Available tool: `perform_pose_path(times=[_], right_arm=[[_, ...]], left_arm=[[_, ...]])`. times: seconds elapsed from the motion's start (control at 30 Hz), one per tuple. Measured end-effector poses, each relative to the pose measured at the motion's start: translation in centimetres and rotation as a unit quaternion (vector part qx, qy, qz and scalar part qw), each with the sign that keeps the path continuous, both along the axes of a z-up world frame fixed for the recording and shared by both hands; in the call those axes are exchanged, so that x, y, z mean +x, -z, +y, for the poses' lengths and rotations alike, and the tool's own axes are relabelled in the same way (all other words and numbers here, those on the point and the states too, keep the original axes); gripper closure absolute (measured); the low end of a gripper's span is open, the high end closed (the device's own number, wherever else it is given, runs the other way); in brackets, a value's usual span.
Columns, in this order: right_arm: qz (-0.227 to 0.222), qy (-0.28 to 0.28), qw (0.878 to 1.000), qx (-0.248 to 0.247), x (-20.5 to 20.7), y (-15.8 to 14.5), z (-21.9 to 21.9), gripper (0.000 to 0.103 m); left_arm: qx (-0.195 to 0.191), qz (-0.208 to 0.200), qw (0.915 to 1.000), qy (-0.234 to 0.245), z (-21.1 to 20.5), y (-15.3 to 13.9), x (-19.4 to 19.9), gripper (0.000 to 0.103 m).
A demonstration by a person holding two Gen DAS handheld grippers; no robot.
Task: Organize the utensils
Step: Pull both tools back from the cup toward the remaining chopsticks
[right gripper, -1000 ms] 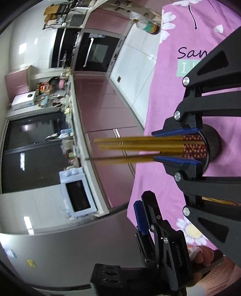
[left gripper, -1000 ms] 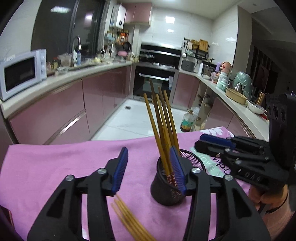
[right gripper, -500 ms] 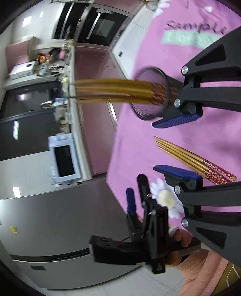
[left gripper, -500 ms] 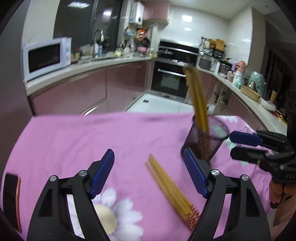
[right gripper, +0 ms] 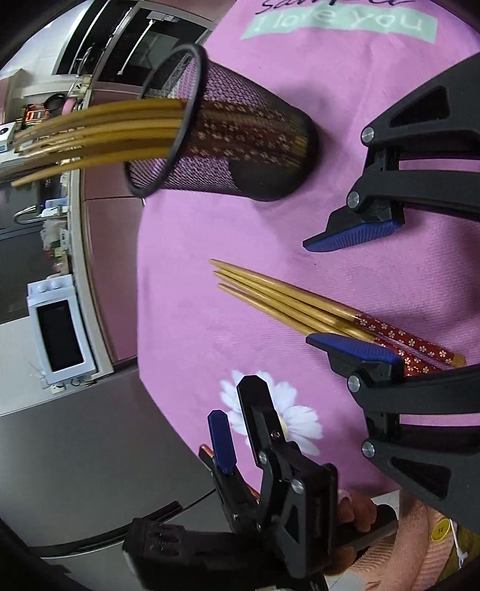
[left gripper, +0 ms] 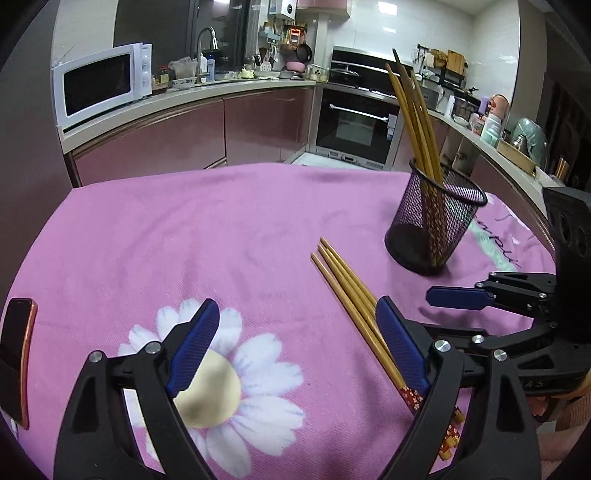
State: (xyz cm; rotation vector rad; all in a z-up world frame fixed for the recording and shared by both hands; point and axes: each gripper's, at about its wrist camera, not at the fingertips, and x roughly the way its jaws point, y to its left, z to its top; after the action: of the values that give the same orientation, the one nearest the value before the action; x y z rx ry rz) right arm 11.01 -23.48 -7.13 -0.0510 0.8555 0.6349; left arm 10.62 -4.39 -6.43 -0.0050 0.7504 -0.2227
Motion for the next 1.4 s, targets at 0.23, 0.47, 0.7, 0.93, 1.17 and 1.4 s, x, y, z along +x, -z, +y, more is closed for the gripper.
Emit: perform_pose_path(times=[0.23, 0.47, 0.7, 0.93, 1.17, 1.4], right_arm=[[0.003, 0.004, 1.0, -0.018, 0.0, 0.8, 0.9, 0.062], [0.0, 0.007, 1.0, -0.028, -0.1, 1.4, 1.4, 0.064], [0.004, 0.013, 1.0, -0.027, 0.0, 1.5, 0.9, 0.066], [0.005, 0.022, 0.999, -0.028, 0.2, 1.5, 0.4, 0.069], [0.009, 0.028, 0.999, -0.024, 0.4, 1.6, 0.0, 0.07], [0.009, 0.027, 0.999, -0.024, 0.4, 1.6, 0.1, 0.07]], left_arm=[[0.007, 0.019, 0.9998, 0.005, -0.9, 0.5, 0.3, 0.021], [0.01, 0.033, 0.9993, 0.015, -1.6, 1.4, 0.2, 0.024], [0.014, 0.041, 0.9986, 0.029, -2.6, 2.0, 0.3, 0.027], [0.021, 0.058, 0.9976, 0.033, -3.4, 3.0, 1.1, 0.029], [0.025, 0.069, 0.9966, 0.039, -4.2, 3.6, 1.4, 0.03], [0.032, 0.074, 0.9956, 0.048, -4.8, 3.6, 1.6, 0.039]])
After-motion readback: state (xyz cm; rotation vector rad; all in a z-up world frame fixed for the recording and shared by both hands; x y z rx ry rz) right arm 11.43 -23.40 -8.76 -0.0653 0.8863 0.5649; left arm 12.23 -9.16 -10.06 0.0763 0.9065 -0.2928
